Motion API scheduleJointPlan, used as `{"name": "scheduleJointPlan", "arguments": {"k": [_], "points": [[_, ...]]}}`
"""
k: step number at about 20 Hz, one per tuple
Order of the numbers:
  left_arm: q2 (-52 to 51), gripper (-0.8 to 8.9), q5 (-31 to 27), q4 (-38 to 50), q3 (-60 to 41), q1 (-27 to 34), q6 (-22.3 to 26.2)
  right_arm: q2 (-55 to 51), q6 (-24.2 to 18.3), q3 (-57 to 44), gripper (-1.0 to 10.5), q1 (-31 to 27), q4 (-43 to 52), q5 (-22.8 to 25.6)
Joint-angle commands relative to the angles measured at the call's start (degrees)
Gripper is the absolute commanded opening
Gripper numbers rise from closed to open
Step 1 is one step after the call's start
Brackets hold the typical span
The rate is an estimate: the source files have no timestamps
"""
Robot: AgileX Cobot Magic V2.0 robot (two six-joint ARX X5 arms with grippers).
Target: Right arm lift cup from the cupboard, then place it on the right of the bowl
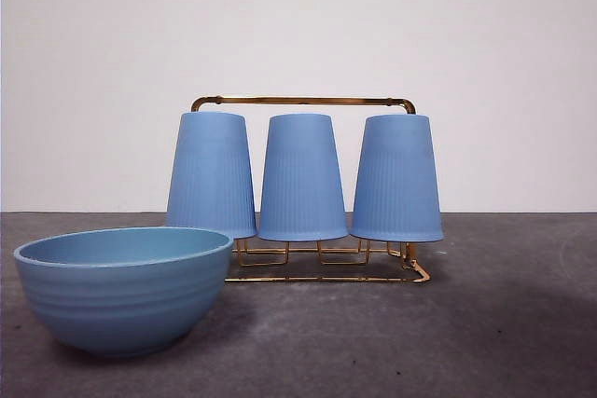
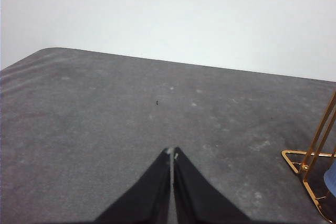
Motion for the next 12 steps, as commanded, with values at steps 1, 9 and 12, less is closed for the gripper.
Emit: {"name": "scheduleJointPlan", "arguments": {"k": [1, 9, 12], "points": [[0.02, 0.08, 0.04, 1.2, -1.05, 0.11, -2.12, 0.07, 0.44, -0.24, 0.2, -0.07, 1.05, 0.02], [0.02, 0.07, 0.04, 2.73, -1.05, 0.09, -17.42, 0.07, 15.45, -0.24, 0.2, -0.02, 0.52, 0.09], [0.02, 0.08, 0.04, 3.93, -1.05, 0.11, -19.78, 0.07, 22.01, -0.24, 0.2, -0.02, 0.83, 0.09]]}}
